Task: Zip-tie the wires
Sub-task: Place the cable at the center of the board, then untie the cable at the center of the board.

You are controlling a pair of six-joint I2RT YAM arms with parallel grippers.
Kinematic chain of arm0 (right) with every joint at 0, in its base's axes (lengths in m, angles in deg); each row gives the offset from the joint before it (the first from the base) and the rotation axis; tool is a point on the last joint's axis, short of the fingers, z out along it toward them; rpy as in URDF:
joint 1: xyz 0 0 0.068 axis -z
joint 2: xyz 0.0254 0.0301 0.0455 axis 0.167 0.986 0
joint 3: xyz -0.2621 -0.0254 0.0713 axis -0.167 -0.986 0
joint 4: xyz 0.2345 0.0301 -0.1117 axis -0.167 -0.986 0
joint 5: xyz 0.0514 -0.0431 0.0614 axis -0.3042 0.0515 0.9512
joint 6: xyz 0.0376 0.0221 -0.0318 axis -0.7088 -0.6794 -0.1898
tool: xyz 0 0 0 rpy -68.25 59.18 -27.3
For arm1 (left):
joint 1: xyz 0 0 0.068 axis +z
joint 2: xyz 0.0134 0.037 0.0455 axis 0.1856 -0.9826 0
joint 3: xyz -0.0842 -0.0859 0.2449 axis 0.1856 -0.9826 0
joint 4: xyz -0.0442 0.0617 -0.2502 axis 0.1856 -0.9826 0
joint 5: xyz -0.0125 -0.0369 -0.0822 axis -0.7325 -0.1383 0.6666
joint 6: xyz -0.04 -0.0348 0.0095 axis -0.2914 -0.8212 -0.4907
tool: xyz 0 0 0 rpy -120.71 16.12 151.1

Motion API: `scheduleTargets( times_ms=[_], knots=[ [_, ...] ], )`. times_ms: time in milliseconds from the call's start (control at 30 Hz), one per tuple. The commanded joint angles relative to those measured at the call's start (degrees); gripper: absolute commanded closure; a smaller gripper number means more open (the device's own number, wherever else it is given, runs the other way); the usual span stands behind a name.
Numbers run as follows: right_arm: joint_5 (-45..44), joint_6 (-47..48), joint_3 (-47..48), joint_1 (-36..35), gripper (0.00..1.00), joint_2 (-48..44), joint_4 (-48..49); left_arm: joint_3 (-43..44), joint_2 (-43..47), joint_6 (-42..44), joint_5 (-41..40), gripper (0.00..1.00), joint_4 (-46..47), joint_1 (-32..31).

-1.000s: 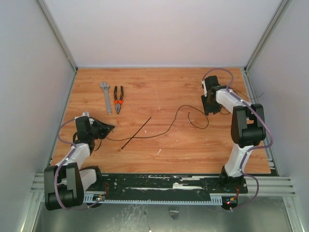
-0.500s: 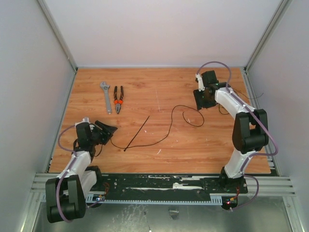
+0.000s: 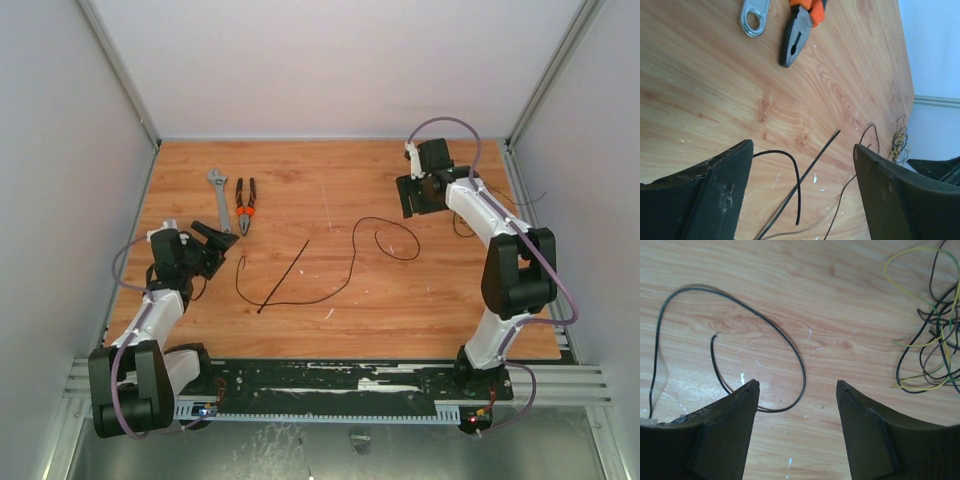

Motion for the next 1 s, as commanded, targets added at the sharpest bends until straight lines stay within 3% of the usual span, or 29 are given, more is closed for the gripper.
scheduleTargets(
  times_ms=[0, 167, 300, 433, 533, 700, 967],
  knots=[
    [1.0, -1.3, 2.4, 0.0, 0.33, -1.9, 3.3, 3.9, 0.3, 3.1, 1.2, 0.12, -2.1, 0.0],
    [1.3, -1.5, 2.6, -0.1, 0.30, -0.9, 3.0, 1.4, 5.9, 7.7, -3.7, 0.11, -11.2, -1.4],
    [0.8, -1.2, 2.8, -0.1, 0.24, -0.3, 3.2, -0.6, 10.6, 7.6, -5.8, 0.10, -11.8, -1.5],
    [1.0, -1.8, 3.7, 2.0, 0.16, -0.9, 6.4, 3.8, 10.0, 8.5, -5.0, 0.08, -11.8, -2.1],
    [2.6, -3.6, 5.0, 7.0, 0.16, -0.3, 9.1, 9.2, 9.3, 9.7, -5.5, 0.02, -11.9, -2.9],
    [-2.4, -4.3, 8.3, 12.2, 0.20, 4.1, 9.0, 16.7, 8.2, 10.9, -5.4, 0.02, -12.1, -3.2],
    [-3.9, -1.9, 8.2, 16.7, 0.27, 7.8, 7.9, 17.1, 7.5, 10.2, -1.8, 0.02, -9.7, -3.7]
  ],
)
